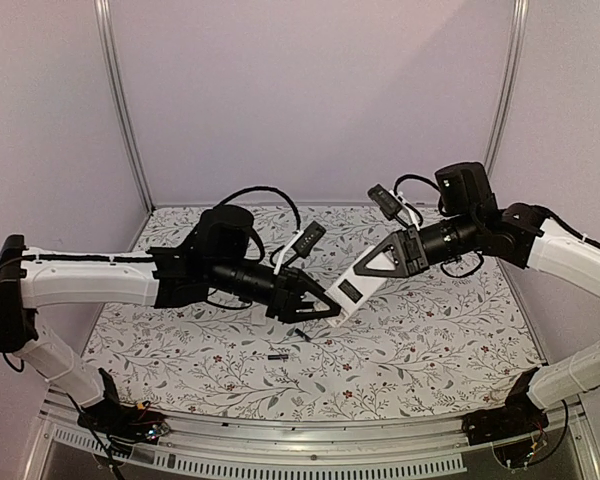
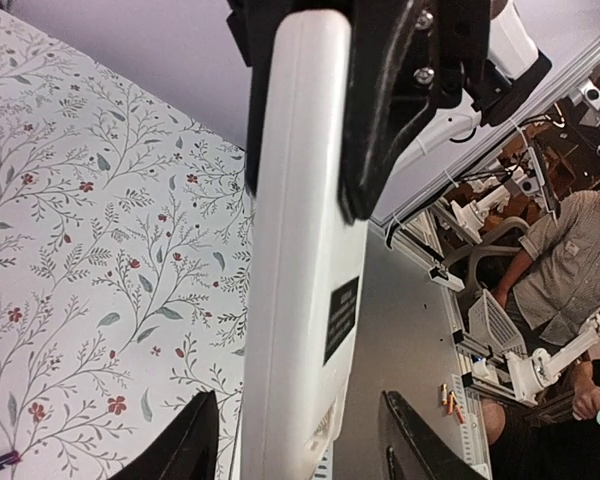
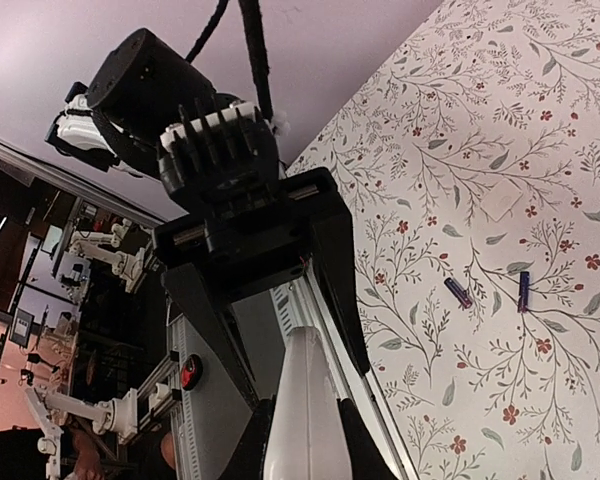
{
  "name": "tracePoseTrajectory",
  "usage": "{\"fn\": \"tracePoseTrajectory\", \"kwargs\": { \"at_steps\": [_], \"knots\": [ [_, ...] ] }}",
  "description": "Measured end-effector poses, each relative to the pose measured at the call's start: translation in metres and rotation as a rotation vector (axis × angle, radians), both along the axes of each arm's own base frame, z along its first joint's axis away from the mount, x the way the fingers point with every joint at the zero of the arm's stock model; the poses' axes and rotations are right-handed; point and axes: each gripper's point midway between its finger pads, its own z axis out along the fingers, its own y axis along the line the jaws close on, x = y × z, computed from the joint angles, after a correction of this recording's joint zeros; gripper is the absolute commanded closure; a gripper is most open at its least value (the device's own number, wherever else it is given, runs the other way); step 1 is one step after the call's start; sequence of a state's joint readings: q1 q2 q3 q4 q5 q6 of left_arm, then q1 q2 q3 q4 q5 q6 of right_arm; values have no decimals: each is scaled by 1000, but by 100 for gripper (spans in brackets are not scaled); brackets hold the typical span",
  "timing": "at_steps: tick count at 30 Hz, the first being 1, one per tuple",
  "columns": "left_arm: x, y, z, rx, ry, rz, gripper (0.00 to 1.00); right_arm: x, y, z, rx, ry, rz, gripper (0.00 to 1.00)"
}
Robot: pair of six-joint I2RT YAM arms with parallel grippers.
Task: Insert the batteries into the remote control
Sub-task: Pass from the right arm to the left
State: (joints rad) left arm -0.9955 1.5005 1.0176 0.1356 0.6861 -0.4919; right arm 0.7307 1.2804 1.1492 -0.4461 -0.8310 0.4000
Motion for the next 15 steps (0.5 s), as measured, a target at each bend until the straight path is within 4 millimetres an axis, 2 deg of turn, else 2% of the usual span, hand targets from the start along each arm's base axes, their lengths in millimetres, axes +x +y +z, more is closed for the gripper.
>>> {"fn": "tracePoseTrajectory", "kwargs": {
  "at_steps": [2, 5, 6, 15],
  "knots": [
    [2, 2, -2, -16, 20, 20, 53, 4, -1, 8, 26, -23, -39, 100],
    [6, 3, -1, -40, 38, 46, 55, 9, -5, 20, 70, -60, -101, 100],
    [8, 0, 12, -94, 38, 55, 54, 12, -9, 33, 123, -91, -152, 100],
    [10, 0, 46, -276, 72, 76, 58, 21, -13, 50, 261, -105, -248, 100]
  ]
}}
